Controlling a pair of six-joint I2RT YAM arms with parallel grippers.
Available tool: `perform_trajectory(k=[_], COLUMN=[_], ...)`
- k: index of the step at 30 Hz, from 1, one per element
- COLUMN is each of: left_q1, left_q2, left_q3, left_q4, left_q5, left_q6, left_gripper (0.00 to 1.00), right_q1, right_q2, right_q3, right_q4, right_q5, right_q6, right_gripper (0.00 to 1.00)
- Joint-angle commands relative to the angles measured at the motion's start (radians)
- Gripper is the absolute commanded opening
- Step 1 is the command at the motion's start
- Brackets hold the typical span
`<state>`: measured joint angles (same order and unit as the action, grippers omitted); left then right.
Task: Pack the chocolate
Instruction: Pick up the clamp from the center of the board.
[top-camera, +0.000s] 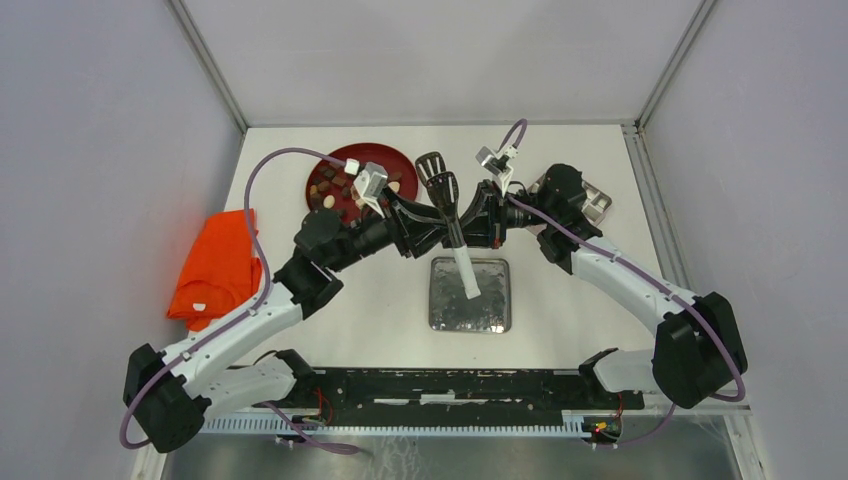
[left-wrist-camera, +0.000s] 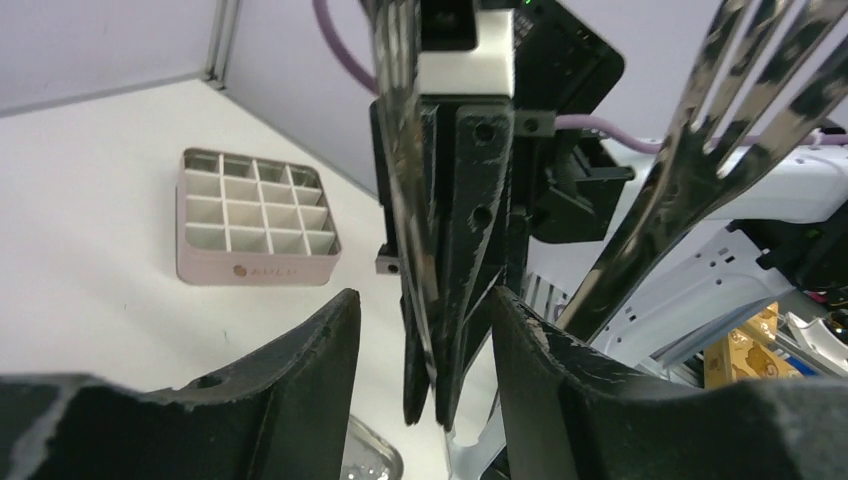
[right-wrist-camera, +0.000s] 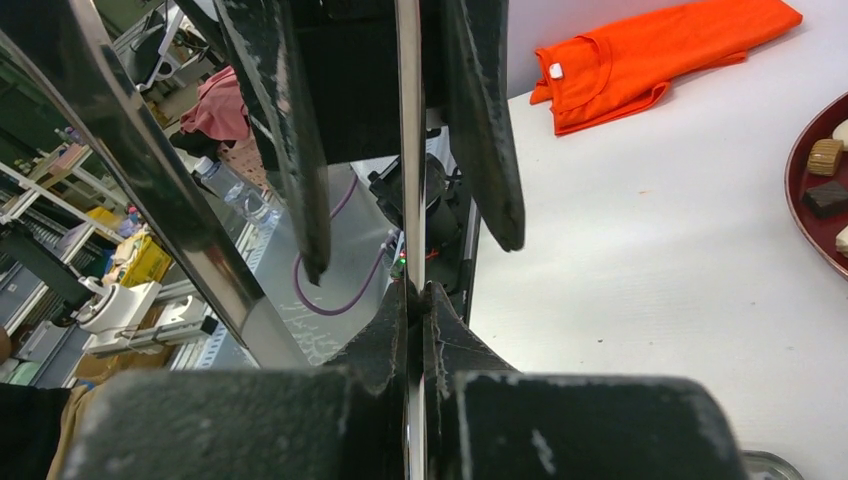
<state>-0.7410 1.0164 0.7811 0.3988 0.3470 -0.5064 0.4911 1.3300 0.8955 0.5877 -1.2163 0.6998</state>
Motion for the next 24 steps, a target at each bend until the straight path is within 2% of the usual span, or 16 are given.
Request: perform_trajectory(k=[1, 7, 8, 10, 11, 13, 14, 15, 16, 18, 20, 24], left_q1=[0.001, 0.003, 0.002, 0.003, 0.003, 0.007, 0.011, 0.019, 0.033, 0.075, 0.124, 0.194], left_q2=[0.016, 0.050, 0.061, 0.079, 0.085, 0.089, 0.086, 0.080, 0.071, 0.054, 0.048, 0.083], left_q3=[0.043, 0.061, 0.066, 0.074, 0.074, 0.067, 0.061, 0.051, 0.036, 0.003, -0.031, -0.100], left_q4=[0.141, 0.163, 0.168, 0.176, 0.184, 0.213, 0.230, 0.254, 0.284, 0.362, 0.449, 0.640], left_q5=[0.071, 0.117, 0.127, 0.133, 0.133, 0.120, 0.107, 0.090, 0.078, 0.074, 0.099, 0.149], left_q6=[-0.042, -0.047, -0.048, -0.059, -0.066, -0.088, -0.106, -0.127, -0.165, -0.241, -0.338, -0.493], left_gripper=[0.55, 0.42, 0.36, 0.08, 0.03, 0.02, 0.02, 0.02, 0.02, 0.02, 0.02, 0.02], right_q1=[0.010, 0.010, 0.012, 0.013, 0.012, 0.012, 0.011, 0.008, 0.000, -0.038, -0.102, -0.250], right_q2=[-0.028, -0.017, -0.015, -0.014, -0.014, -0.017, -0.018, -0.021, -0.023, -0.038, -0.051, -0.059], right_q3=[0.052, 0.060, 0.063, 0.065, 0.065, 0.066, 0.073, 0.088, 0.108, 0.156, 0.184, 0.237], right_q4=[0.014, -0.001, -0.002, -0.003, -0.003, -0.019, -0.055, -0.112, -0.212, -0.441, -0.533, -0.536], right_q5=[-0.028, -0.039, -0.041, -0.043, -0.046, -0.051, -0.051, -0.051, -0.051, -0.024, 0.012, 0.038], right_q6=[-0.024, -0.036, -0.036, -0.037, -0.040, -0.060, -0.097, -0.152, -0.251, -0.469, -0.570, -0.568], right_gripper=[0.00, 0.00, 0.00, 0.00, 0.00, 0.02, 0.15, 0.32, 0.49, 0.75, 0.86, 0.91])
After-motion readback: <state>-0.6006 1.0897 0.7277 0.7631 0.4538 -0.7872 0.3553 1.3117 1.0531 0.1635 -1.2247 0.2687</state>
